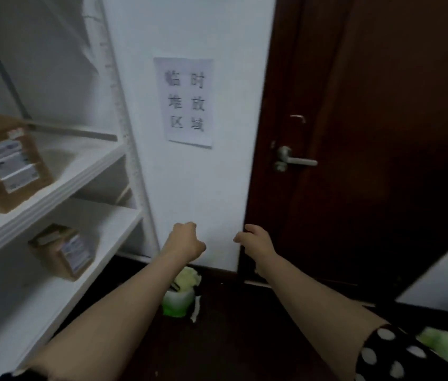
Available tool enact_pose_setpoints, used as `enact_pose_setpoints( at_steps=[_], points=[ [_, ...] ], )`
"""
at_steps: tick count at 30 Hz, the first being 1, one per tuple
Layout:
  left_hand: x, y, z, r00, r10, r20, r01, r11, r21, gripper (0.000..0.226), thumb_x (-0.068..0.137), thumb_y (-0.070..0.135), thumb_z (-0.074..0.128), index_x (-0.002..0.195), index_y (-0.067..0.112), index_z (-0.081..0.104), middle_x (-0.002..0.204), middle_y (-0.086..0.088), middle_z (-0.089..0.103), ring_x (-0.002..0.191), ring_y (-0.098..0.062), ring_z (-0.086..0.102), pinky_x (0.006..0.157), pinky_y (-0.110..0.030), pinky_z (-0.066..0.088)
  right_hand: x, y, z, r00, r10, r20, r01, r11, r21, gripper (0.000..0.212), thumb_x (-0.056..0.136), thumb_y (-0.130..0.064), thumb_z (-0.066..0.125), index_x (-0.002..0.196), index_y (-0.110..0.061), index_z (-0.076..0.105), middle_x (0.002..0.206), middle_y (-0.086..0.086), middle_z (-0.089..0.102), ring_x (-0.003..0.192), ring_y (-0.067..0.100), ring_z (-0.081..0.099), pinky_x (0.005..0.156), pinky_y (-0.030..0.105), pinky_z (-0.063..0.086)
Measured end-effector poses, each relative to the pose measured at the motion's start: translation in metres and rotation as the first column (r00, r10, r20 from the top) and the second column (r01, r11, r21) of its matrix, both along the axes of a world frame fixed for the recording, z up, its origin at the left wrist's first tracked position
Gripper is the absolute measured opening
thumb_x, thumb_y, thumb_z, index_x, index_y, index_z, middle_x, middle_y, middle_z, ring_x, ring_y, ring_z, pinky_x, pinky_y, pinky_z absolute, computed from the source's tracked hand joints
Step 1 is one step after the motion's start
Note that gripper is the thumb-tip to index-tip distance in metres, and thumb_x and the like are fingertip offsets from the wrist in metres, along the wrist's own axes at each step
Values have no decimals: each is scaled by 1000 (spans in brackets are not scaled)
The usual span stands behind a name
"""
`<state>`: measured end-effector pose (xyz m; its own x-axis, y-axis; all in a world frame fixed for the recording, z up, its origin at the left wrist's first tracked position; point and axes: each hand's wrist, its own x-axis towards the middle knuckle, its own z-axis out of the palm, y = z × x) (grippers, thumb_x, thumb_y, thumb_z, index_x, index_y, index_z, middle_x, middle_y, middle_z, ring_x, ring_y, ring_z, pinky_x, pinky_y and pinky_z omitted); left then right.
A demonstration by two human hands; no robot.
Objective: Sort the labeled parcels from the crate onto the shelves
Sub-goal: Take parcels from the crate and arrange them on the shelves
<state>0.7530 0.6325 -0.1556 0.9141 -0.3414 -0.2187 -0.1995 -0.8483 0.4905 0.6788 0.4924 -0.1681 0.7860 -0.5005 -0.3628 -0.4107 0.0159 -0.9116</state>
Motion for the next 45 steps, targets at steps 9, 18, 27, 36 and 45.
enact_pose_setpoints(
  at_steps=[9,18,27,36,45],
  points=[
    [-217,-246,10,845,-535,-5,533,844,-59,53,88,13,60,138,12,44,120,-8,56,100,-20,61,85,-31,52,-277,-189,-9,876,-483,6,478,869,129,57,86,-13,63,139,-14,42,119,9,58,108,21,57,94,33,48],
    [-515,-450,-6,516,-856,-43,855,518,-42,50,81,17,64,130,12,53,128,-10,58,115,-24,57,89,-29,47,-613,-340,-15,410,-912,24,890,406,210,41,94,-14,53,133,-8,44,110,11,61,97,25,60,86,40,49],
    [-654,-584,-25,278,-959,-54,960,277,32,38,84,21,62,120,11,56,108,-9,63,96,-24,60,77,-32,51,-770,-394,-39,173,-985,-24,954,161,254,32,92,-11,54,124,-7,54,91,9,61,84,22,61,72,34,50],
    [-685,-764,-68,344,-939,9,939,344,1,30,82,34,55,105,15,61,110,-9,59,89,-21,55,71,-33,49,-811,-526,-43,147,-989,23,972,148,183,25,91,-9,55,116,-10,59,102,10,65,91,22,63,81,33,54],
    [-685,-921,-119,347,-936,58,925,352,141,104,83,63,54,152,13,-5,156,-20,0,143,-38,-1,116,-49,10,-765,-680,-72,379,-925,-22,925,379,-15,33,93,-8,54,125,-16,56,112,-4,57,111,14,55,94,26,47]
  ],
)
